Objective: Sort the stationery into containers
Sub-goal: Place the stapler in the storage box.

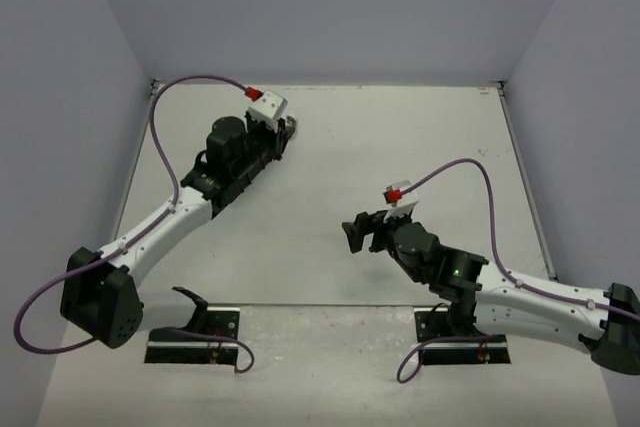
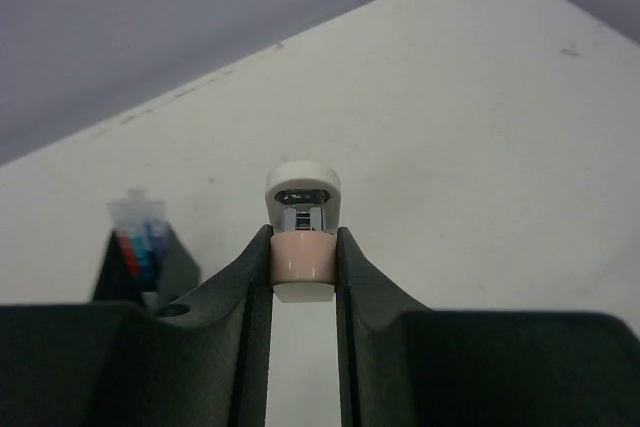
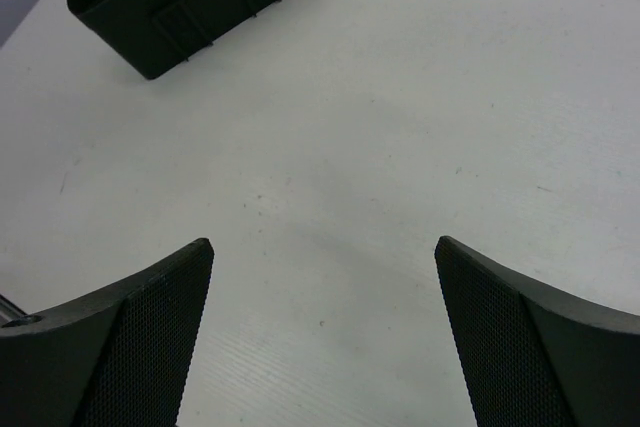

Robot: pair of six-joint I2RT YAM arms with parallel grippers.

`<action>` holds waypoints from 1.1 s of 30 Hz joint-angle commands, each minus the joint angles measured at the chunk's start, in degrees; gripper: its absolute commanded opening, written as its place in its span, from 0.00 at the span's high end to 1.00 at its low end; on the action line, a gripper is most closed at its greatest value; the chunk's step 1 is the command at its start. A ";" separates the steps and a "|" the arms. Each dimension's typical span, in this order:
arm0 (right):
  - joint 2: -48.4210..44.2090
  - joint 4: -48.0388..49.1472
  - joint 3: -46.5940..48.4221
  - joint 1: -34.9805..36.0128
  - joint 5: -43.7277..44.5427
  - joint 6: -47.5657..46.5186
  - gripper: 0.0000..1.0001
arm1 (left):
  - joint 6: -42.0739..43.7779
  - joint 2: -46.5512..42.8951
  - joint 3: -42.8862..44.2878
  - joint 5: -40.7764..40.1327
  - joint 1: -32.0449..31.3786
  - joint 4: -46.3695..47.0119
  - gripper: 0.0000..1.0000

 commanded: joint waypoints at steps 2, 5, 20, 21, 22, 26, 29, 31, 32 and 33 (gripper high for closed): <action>-4.01 0.32 -0.16 -0.93 -0.67 2.39 0.07 | 21.20 8.31 8.74 3.17 7.92 0.82 1.00; -5.02 0.32 -0.40 -0.93 -1.71 2.56 0.08 | 23.27 10.14 8.63 3.90 9.32 1.45 1.00; -7.18 -0.98 -0.87 -0.91 -5.90 2.27 0.08 | 16.83 11.63 -8.81 2.75 14.10 16.98 1.00; -7.18 -1.00 -0.87 -0.87 -5.92 2.27 0.08 | 16.83 11.85 -8.80 2.77 14.24 16.97 1.00; -7.18 -1.00 -0.87 -0.91 -5.98 2.14 0.08 | 16.83 11.96 -8.72 2.71 14.33 16.76 1.00; -6.81 -0.73 -0.86 -0.92 -6.64 1.84 0.08 | 16.67 11.60 -9.17 2.31 15.00 16.52 1.00; -6.48 -0.73 -0.74 -0.93 -6.80 1.83 0.08 | 16.74 10.98 -9.44 2.42 15.41 16.60 1.00; -6.20 -0.75 -0.69 -0.93 -6.82 1.74 0.08 | 16.58 10.38 -9.11 2.72 15.51 16.62 1.00; -6.13 -0.82 -0.69 -0.93 -6.97 1.74 0.08 | 16.65 10.23 -8.96 2.94 15.58 16.77 1.00; -5.98 -0.75 -0.69 -0.86 -6.97 1.74 0.08 | 16.58 10.01 -8.81 2.94 15.66 16.99 1.00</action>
